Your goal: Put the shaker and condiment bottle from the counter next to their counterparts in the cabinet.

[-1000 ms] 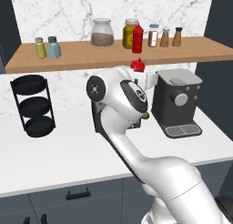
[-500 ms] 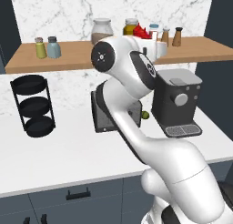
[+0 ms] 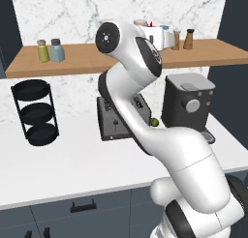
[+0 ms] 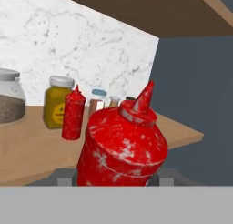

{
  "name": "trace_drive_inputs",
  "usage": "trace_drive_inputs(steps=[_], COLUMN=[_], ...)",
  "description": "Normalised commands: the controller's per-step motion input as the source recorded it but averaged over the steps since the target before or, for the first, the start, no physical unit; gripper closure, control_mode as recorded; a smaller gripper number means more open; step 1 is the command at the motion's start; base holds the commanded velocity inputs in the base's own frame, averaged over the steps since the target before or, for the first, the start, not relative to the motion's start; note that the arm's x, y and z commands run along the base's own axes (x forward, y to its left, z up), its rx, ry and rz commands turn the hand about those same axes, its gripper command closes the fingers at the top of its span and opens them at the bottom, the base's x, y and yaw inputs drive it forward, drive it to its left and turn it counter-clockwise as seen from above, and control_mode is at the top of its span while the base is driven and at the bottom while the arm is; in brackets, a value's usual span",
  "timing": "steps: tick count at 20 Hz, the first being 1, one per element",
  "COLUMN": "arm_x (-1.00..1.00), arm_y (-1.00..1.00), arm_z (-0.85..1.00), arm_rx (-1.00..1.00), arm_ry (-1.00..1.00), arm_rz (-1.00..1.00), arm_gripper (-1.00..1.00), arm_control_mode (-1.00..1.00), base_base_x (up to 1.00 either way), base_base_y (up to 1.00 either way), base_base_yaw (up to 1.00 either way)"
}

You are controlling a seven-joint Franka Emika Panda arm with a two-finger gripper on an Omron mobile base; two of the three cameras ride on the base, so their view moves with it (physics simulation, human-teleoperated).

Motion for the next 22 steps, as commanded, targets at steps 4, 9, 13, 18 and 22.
trace_drive_inputs(steps=[4,9,13,18,22], arm_x=[0.16,-0.01,0.11,0.1,0.25], arm_y=[-0.23,0.0,-0.07,-0.13,-0.08], arm_z=[0.0,-0.01,-0.16,-0.26,-0.15], arm_rx=[0.08,-0.01,0.0,0.0,0.0], arm_ry=[0.06,-0.04,-0.07,-0.08,0.0], arm_rz=[0.02,0.17,0.12,0.1,0.01], arm_gripper=[1.0,1.0,1.0,1.0,1.0], arm_control_mode=[-1.0,-1.0,-1.0,-1.0,-1.0], base_base_x=[0.0,0.0,0.0,0.0,0.0], base_base_y=[0.0,0.0,0.0,0.0,0.0], base_base_yaw=[0.0,0.0,0.0,0.0,0.0])
